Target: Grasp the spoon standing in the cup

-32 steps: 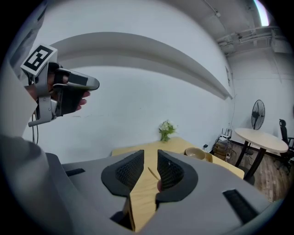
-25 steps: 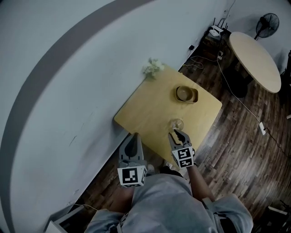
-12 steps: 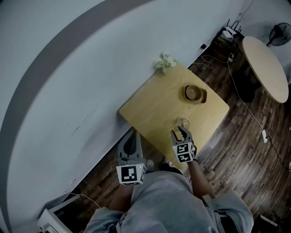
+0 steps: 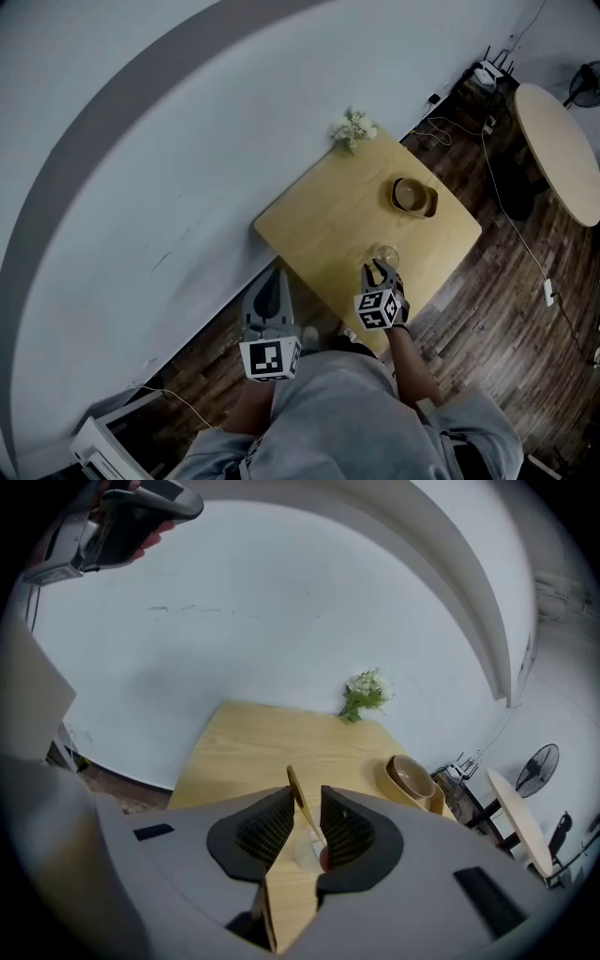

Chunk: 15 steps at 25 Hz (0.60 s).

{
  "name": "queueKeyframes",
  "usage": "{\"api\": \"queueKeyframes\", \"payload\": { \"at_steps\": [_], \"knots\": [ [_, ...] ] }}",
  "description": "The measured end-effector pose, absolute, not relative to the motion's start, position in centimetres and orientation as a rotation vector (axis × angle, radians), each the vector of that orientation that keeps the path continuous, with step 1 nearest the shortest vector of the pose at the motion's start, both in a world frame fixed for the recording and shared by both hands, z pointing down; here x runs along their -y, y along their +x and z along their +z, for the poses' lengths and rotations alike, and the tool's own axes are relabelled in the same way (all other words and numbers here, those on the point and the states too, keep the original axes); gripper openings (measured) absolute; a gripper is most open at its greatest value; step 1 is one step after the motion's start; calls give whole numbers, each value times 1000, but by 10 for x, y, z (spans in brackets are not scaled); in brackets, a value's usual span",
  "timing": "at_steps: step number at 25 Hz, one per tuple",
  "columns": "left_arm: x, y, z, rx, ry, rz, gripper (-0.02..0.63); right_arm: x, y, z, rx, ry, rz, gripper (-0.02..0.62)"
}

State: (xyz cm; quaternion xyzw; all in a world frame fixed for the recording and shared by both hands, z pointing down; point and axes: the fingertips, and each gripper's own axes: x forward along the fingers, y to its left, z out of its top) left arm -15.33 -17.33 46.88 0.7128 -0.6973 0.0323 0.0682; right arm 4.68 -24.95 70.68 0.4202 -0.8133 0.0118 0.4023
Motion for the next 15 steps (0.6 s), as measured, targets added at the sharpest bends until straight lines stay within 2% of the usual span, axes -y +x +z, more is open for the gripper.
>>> {"api": "queueKeyframes", "payload": {
  "at_steps": [4,15],
  "knots": [
    [172,-157,468,2116,2129,101,2,256,53,704,2030,1115,23,20],
    [175,-155,468,2097,2146,81,2,267,69,672,2040,1260,10,3]
  ]
}}
